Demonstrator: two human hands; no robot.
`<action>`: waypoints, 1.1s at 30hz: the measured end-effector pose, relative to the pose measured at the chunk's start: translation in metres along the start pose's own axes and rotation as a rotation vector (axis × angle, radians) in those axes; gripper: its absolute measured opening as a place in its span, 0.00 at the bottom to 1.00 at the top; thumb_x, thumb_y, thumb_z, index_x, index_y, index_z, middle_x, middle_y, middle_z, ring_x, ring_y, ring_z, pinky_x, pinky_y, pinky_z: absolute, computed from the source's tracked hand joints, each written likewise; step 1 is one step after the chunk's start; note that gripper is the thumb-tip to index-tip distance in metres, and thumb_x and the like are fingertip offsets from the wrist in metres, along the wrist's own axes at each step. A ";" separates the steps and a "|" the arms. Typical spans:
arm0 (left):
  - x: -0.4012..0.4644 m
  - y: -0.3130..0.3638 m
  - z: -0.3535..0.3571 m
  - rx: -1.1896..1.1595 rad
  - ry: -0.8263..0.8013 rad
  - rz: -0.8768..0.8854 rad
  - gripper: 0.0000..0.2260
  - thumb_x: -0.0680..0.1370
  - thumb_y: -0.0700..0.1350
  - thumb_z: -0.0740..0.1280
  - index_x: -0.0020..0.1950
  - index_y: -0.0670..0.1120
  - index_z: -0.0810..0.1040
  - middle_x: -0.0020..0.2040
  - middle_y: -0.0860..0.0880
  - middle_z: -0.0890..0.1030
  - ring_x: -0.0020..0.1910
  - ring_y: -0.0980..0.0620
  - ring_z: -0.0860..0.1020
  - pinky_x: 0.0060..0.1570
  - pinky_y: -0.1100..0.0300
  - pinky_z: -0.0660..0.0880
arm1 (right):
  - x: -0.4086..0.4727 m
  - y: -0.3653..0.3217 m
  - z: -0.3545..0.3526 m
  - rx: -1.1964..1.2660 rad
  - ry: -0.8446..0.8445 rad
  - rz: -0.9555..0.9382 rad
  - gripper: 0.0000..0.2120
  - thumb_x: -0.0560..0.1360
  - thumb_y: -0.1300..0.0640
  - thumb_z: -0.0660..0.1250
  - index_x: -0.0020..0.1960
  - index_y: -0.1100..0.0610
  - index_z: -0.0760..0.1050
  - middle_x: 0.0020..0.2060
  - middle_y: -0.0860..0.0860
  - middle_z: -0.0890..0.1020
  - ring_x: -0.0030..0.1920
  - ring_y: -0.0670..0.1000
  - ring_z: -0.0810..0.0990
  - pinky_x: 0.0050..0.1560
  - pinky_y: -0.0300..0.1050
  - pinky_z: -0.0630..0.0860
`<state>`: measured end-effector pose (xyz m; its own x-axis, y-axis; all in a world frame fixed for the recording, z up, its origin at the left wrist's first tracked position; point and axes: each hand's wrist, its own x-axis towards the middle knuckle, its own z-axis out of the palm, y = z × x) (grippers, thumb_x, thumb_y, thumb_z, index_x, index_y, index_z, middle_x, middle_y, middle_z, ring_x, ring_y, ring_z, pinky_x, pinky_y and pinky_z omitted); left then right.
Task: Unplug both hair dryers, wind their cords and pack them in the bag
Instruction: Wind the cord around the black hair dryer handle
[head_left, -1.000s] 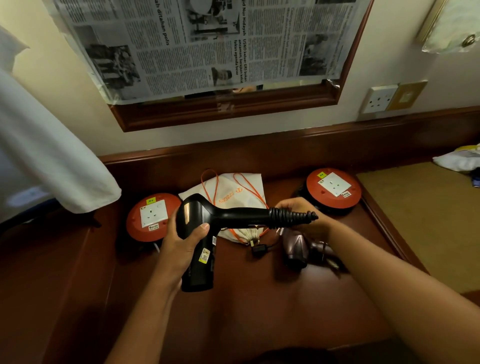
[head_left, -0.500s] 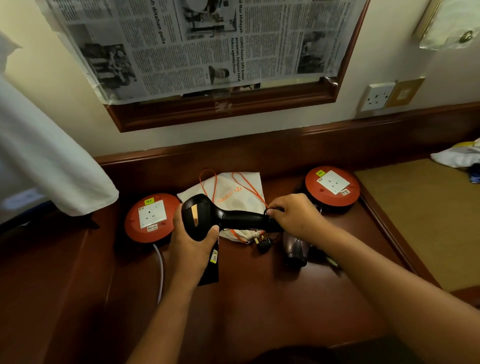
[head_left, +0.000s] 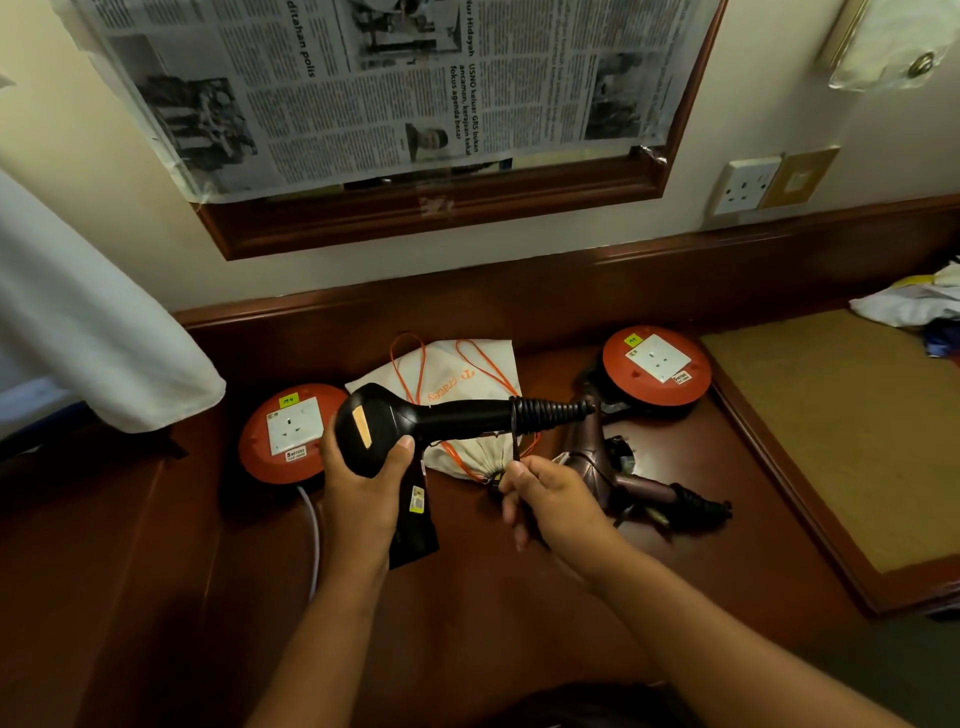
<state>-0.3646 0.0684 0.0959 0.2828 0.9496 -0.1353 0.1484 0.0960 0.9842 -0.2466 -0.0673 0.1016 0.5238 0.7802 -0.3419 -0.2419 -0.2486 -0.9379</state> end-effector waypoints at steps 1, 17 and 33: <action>0.000 0.000 0.000 -0.026 -0.011 -0.015 0.33 0.73 0.46 0.73 0.73 0.58 0.60 0.63 0.49 0.73 0.57 0.50 0.75 0.48 0.57 0.74 | 0.001 0.003 -0.002 0.018 -0.027 0.028 0.15 0.82 0.53 0.54 0.43 0.61 0.71 0.27 0.54 0.74 0.23 0.50 0.69 0.26 0.43 0.69; 0.007 0.017 -0.019 -0.088 -0.170 -0.109 0.27 0.73 0.45 0.72 0.69 0.54 0.68 0.56 0.48 0.79 0.49 0.48 0.81 0.40 0.53 0.78 | 0.037 -0.009 -0.048 -0.396 -0.087 0.017 0.23 0.75 0.41 0.61 0.40 0.63 0.73 0.29 0.54 0.68 0.26 0.46 0.67 0.30 0.37 0.66; 0.016 0.017 -0.016 0.138 -0.301 0.132 0.31 0.72 0.45 0.74 0.70 0.58 0.63 0.58 0.55 0.75 0.57 0.53 0.77 0.52 0.55 0.77 | 0.070 -0.089 -0.075 -0.846 -0.144 -0.146 0.03 0.73 0.57 0.71 0.45 0.55 0.83 0.42 0.49 0.84 0.43 0.46 0.81 0.44 0.37 0.75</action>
<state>-0.3727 0.0905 0.1119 0.5716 0.8187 -0.0553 0.2127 -0.0828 0.9736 -0.1268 -0.0334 0.1570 0.3800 0.8884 -0.2576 0.5377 -0.4388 -0.7200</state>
